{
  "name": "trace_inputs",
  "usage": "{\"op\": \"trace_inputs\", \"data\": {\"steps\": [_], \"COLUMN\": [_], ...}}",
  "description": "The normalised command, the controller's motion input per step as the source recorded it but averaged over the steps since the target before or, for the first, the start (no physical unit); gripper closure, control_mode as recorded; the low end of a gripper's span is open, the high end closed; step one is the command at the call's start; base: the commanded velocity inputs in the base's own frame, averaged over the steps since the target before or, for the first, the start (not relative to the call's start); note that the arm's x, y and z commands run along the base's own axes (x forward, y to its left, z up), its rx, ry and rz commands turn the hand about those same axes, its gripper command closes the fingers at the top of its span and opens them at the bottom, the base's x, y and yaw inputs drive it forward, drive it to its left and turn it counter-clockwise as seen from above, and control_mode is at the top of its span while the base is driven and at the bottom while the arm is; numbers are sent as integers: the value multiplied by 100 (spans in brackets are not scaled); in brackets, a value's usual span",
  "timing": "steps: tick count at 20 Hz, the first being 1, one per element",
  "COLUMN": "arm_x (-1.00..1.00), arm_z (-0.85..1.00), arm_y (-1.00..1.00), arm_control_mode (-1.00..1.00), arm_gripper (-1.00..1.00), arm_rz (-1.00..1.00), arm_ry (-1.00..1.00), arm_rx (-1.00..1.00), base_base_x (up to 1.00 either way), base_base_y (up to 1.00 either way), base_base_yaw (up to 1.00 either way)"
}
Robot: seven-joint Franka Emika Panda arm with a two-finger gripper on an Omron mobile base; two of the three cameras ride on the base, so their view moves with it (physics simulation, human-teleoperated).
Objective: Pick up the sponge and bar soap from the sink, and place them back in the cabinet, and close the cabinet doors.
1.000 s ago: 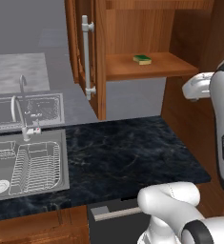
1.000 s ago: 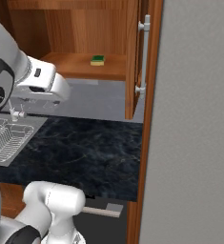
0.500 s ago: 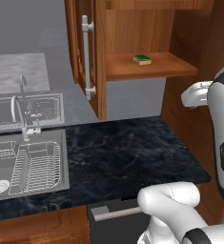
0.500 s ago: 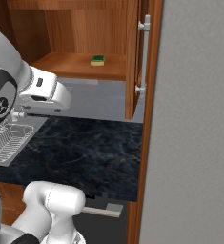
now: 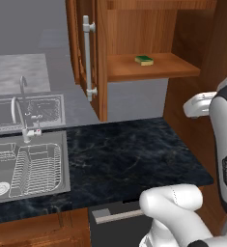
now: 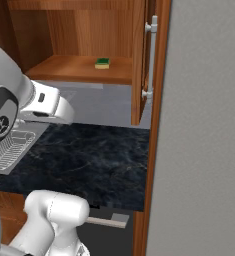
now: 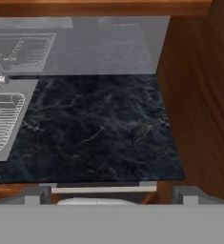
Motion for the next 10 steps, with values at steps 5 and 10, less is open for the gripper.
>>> {"op": "trace_inputs", "data": {"steps": [5, 10], "arm_x": [-5, 0], "arm_z": [-5, 0], "arm_y": [0, 0], "arm_control_mode": [100, 100], "arm_gripper": [-100, -100], "arm_rz": [0, 0], "arm_ry": [0, 0], "arm_rx": [0, 0], "base_base_x": [-16, -58], "base_base_y": [0, 0], "base_base_yaw": [0, 0]}}
